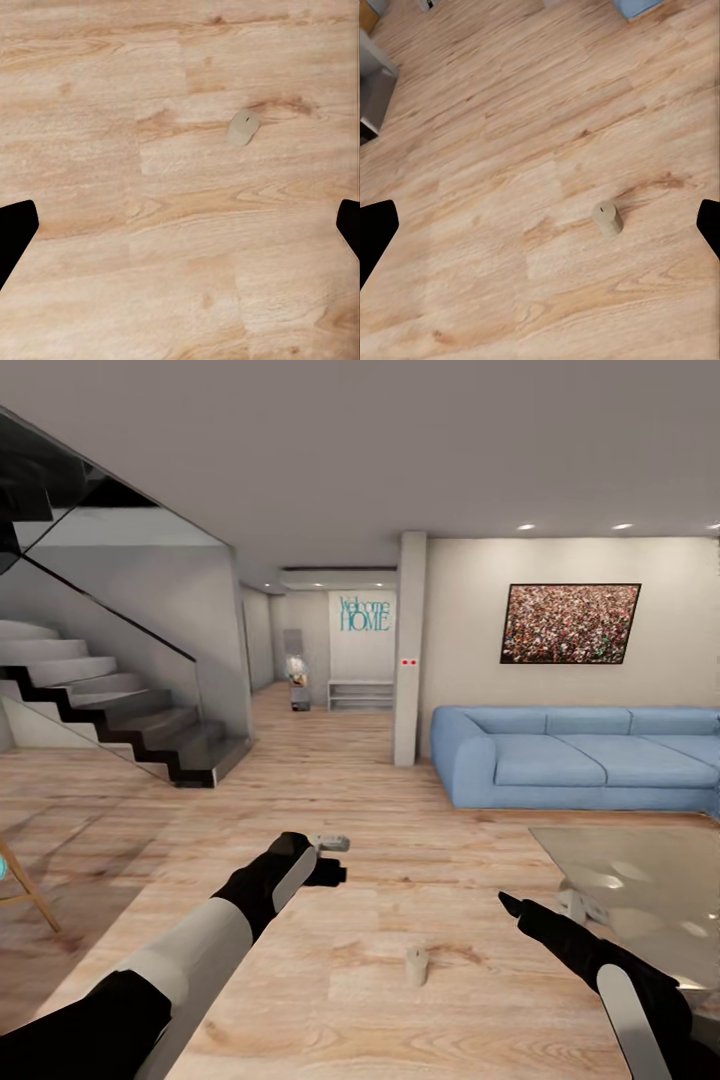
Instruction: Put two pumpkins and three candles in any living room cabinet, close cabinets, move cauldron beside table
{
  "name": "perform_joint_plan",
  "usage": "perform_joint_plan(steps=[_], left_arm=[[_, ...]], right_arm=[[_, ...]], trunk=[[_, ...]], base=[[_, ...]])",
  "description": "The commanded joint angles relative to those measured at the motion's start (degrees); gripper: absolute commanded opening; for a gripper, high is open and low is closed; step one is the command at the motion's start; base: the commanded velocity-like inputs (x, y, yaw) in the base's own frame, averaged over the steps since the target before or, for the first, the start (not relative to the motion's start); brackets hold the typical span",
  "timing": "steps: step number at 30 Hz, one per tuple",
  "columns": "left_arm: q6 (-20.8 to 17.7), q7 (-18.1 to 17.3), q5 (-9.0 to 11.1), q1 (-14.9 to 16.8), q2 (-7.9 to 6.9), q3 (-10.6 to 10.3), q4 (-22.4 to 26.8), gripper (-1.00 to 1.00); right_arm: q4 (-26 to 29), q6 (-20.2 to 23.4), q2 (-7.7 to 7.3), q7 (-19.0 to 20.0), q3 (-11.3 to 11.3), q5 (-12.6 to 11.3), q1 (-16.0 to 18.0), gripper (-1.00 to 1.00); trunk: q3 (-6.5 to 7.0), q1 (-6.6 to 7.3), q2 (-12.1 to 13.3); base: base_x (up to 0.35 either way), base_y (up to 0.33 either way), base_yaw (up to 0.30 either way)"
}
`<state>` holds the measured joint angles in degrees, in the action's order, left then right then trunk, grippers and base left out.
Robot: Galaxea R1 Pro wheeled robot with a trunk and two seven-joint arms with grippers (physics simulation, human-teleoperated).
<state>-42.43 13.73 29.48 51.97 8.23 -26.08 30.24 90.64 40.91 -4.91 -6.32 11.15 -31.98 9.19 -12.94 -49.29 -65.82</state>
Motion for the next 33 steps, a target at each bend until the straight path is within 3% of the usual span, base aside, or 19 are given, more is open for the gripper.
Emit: perform_joint_plan(steps=[1, 8, 19, 33], left_arm=[[0.16, 0.12, 0.6, 0.06, -0.06, -0.29, 0.04, 1.0], [0.63, -0.78, 0.56, 0.06, -0.13, -0.29, 0.0, 1.0], [0.61, -0.96, 0.51, 0.06, -0.23, -0.29, -0.01, 1.0], [0.6, -0.99, 0.53, 0.06, -0.24, -1.39, -0.01, 1.0]], right_arm=[[0.07, 0.22, -0.02, -0.53, 0.06, -0.62, 0.04, 1.0], [-0.01, 0.23, 0.06, -0.53, 0.19, -0.61, 0.04, 1.0], [-0.17, 0.15, 0.06, -0.45, 0.79, -0.62, 0.04, 1.0], [-0.2, 0.17, 0.05, -0.13, 1.06, -0.62, 0.04, 1.0]], trunk=[[-0.08, -0.02, -0.06], [-0.12, -0.02, -0.06], [-0.15, -0.02, -0.06], [-0.15, -0.02, -0.06]], base=[[0.092, -0.014, -0.024], [0.192, 0.138, -0.049], [0.168, 0.283, -0.225], [0.221, 0.267, -0.018]])
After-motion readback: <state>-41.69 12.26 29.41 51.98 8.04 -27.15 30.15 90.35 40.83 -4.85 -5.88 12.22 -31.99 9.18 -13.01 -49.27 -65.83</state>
